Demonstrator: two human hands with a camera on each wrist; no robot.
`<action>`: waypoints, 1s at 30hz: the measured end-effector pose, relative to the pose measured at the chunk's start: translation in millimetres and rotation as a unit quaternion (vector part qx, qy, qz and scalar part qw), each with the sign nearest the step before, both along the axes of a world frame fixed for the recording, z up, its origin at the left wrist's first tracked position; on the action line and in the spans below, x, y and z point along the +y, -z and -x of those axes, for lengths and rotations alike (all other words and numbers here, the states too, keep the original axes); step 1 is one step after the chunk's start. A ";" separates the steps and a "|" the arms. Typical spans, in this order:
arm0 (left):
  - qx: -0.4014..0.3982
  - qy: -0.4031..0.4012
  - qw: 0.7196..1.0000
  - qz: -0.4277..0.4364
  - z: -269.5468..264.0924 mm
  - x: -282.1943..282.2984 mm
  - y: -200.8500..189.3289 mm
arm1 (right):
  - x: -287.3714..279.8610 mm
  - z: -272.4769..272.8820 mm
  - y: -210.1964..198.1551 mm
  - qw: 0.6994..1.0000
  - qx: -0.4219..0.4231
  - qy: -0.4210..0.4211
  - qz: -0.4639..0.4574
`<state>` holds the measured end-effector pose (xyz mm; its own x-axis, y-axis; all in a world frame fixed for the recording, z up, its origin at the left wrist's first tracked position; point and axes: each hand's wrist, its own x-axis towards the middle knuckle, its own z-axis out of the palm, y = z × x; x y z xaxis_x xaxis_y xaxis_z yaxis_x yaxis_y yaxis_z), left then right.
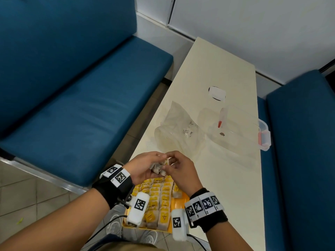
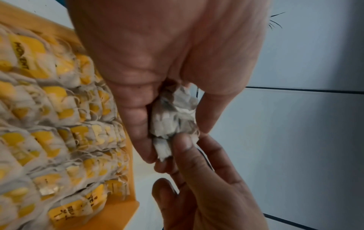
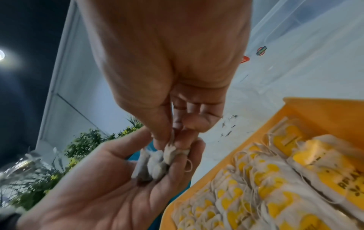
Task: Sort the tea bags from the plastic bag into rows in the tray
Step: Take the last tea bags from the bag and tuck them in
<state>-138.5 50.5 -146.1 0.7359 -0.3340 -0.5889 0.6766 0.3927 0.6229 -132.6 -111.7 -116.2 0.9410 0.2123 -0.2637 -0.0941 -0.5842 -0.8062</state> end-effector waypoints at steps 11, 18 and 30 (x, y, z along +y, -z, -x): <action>-0.016 -0.013 1.000 -0.010 0.4 10.6 6.5 | -17.1 -7.7 -9.4 0.994 0.050 0.041 -0.084; -0.102 0.058 0.985 -0.127 -0.2 6.0 9.4 | -21.0 -8.3 -13.3 0.995 0.051 0.060 -0.067; -0.192 0.062 0.950 -0.240 -3.3 -2.4 4.1 | -30.1 -11.2 -14.9 0.997 -0.038 0.033 0.066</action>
